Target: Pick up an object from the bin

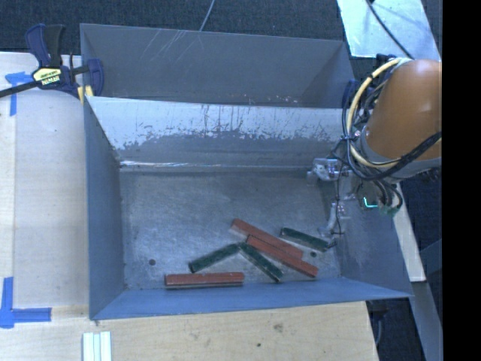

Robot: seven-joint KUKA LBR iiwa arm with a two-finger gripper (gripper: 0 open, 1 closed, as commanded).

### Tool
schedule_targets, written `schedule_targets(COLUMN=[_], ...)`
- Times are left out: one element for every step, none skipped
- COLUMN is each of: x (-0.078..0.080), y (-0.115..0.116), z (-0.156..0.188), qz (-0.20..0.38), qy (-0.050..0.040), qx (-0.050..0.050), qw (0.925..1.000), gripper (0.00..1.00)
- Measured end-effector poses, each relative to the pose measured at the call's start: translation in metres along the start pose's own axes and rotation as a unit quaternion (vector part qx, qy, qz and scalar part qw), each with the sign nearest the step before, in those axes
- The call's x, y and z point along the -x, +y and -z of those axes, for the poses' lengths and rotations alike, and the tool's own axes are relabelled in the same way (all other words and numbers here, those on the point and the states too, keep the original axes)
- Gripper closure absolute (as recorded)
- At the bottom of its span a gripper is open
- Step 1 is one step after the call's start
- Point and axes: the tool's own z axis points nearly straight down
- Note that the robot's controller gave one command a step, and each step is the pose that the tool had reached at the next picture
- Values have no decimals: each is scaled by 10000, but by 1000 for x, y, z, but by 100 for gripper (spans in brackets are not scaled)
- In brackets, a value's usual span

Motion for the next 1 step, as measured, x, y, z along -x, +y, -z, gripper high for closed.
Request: schedule_targets(x=[2], y=[0], z=[4], qz=[12], qy=[-42], qx=[-5], qw=[10000], gripper=[0])
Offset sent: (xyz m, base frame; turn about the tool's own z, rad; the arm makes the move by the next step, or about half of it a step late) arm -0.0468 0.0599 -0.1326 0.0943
